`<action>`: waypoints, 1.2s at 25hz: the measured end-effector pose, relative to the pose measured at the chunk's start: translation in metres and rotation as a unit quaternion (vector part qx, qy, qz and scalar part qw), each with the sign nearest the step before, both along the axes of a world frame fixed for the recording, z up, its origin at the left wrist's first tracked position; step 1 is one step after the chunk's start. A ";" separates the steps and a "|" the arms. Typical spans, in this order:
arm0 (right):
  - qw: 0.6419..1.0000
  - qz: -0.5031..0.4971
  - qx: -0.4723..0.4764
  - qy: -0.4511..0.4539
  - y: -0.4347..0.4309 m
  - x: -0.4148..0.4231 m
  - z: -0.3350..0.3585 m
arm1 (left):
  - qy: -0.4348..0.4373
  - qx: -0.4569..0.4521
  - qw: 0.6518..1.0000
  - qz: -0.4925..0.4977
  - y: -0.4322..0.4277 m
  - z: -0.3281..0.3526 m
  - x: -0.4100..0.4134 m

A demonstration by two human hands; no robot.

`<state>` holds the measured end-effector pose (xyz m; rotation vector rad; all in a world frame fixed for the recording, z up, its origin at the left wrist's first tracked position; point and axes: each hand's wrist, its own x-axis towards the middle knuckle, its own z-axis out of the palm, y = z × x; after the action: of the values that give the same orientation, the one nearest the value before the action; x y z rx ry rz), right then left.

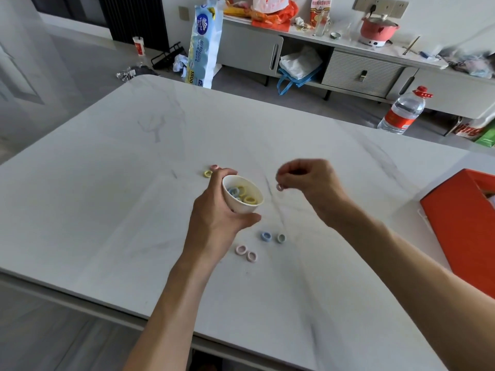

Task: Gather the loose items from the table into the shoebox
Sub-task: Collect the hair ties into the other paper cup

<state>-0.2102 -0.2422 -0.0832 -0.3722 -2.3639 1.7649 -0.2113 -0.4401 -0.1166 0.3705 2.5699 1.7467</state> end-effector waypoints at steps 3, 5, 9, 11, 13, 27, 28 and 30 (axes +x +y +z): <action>0.991 0.119 0.055 0.024 -0.032 0.000 0.029 | 0.009 -0.001 1.000 -0.006 0.005 0.002 0.001; 0.972 0.179 0.153 0.001 -0.050 0.005 0.033 | 0.008 0.012 1.000 -0.005 0.006 0.002 0.001; 0.973 0.180 0.139 0.025 -0.044 0.008 0.039 | 0.024 0.038 0.999 0.004 0.002 0.001 -0.001; 0.984 0.136 0.105 0.051 -0.030 0.008 0.038 | 0.027 0.040 0.999 0.013 -0.002 0.000 -0.002; 0.988 0.083 0.130 0.024 -0.018 0.012 0.026 | 0.025 0.045 0.998 0.028 -0.009 -0.001 -0.004; 0.902 0.194 0.371 -0.102 -0.061 0.047 -0.070 | 0.019 0.047 0.996 0.072 -0.049 -0.011 -0.010; 0.903 0.194 0.373 -0.093 -0.060 0.046 -0.070 | 0.019 0.051 0.996 0.070 -0.050 -0.011 -0.009; 0.900 0.183 0.385 -0.094 -0.055 0.043 -0.068 | 0.017 0.058 0.996 0.065 -0.050 -0.010 -0.010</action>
<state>-0.1671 -0.2968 -0.1511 0.0319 -3.1715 0.7523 -0.2209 -0.4905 -0.1270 0.2426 2.5774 1.9550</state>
